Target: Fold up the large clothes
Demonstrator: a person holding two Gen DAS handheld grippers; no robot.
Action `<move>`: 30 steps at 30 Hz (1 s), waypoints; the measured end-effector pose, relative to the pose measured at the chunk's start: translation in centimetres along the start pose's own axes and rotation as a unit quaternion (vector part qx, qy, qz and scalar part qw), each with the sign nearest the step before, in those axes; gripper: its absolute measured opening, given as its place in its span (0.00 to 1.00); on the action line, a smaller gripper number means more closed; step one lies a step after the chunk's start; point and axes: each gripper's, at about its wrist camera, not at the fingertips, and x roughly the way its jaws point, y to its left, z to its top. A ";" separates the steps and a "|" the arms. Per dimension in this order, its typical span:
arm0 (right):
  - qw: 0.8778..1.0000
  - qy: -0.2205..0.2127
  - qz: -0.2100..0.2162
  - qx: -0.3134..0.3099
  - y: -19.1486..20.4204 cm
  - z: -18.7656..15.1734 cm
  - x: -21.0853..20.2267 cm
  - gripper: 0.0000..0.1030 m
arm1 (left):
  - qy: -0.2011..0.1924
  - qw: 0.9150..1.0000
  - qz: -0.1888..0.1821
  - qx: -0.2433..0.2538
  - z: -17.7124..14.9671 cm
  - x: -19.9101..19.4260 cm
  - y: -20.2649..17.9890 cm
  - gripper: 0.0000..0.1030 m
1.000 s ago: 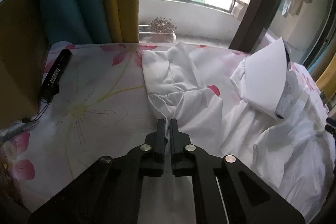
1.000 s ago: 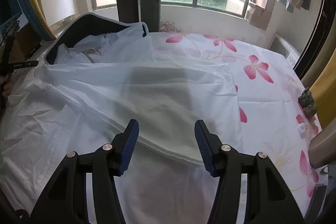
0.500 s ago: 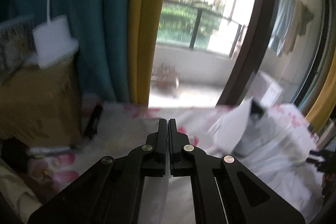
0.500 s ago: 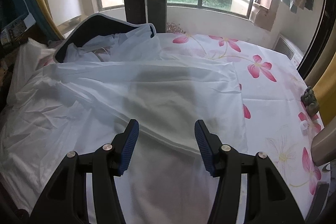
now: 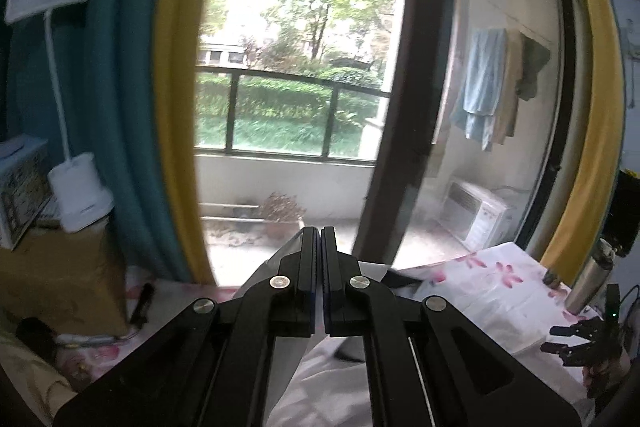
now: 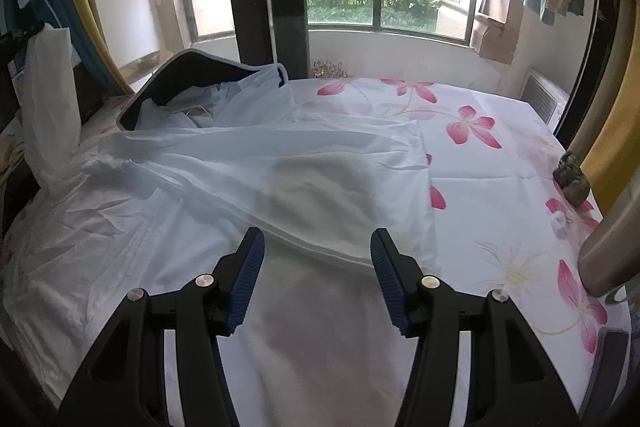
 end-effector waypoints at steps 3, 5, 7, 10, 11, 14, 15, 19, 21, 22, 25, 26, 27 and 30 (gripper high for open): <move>1.000 -0.007 0.005 0.007 -1.0 -0.3 -0.4 0.53 | 0.001 1.000 -0.008 0.010 0.4 0.8 -2.7 0.02; 1.000 -0.009 0.009 0.012 -1.7 -0.4 -0.5 0.53 | 0.004 1.000 -0.013 0.016 0.4 1.5 -4.3 0.03; 1.000 -0.011 0.012 0.014 -2.3 -0.6 -0.6 0.53 | 0.008 1.000 -0.017 0.022 0.2 2.6 -6.1 0.03; 1.000 -0.013 0.017 0.015 -3.0 -0.9 -0.7 0.53 | 0.024 0.999 -0.034 0.031 -0.8 4.3 -8.5 0.03; 1.000 -0.013 0.017 0.017 -3.3 -1.0 -0.8 0.53 | 0.032 0.998 -0.041 0.034 -1.2 4.8 -9.3 0.03; 0.999 -0.014 0.017 0.023 -4.2 -1.4 -0.9 0.53 | 0.066 0.994 -0.075 0.037 -3.0 6.8 -12.1 0.03; 0.999 -0.014 0.017 0.025 -4.5 -1.6 -0.9 0.53 | 0.077 0.993 -0.086 0.036 -3.4 7.4 -13.0 0.03; 0.999 -0.013 0.013 0.040 -5.8 -2.3 -1.1 0.54 | 0.128 0.983 -0.125 0.039 -6.7 9.8 -16.2 0.03; 0.999 -0.013 0.010 0.047 -6.3 -2.7 -1.2 0.54 | 0.156 0.976 -0.147 0.040 -8.7 11.0 -17.5 0.03; 0.999 -0.012 0.009 0.050 -6.5 -2.8 -1.2 0.54 | 0.180 0.970 -0.159 0.037 -10.0 11.7 -18.3 0.03; 0.998 -0.008 0.006 0.054 -6.9 -3.2 -1.3 0.54 | 0.253 0.947 -0.196 0.038 -13.5 13.3 -20.4 0.04; 0.998 -0.006 0.004 0.055 -7.1 -3.4 -1.4 0.54 | 0.273 0.939 -0.203 0.046 -14.7 13.5 -21.1 0.12; 0.998 -0.004 0.003 0.055 -7.1 -3.4 -1.4 0.54 | 0.291 0.931 -0.214 0.057 -16.0 13.5 -21.8 0.28; 0.999 0.003 -0.001 0.052 -7.1 -3.5 -1.2 0.54 | 0.324 0.914 -0.236 0.062 -18.2 12.4 -22.2 0.50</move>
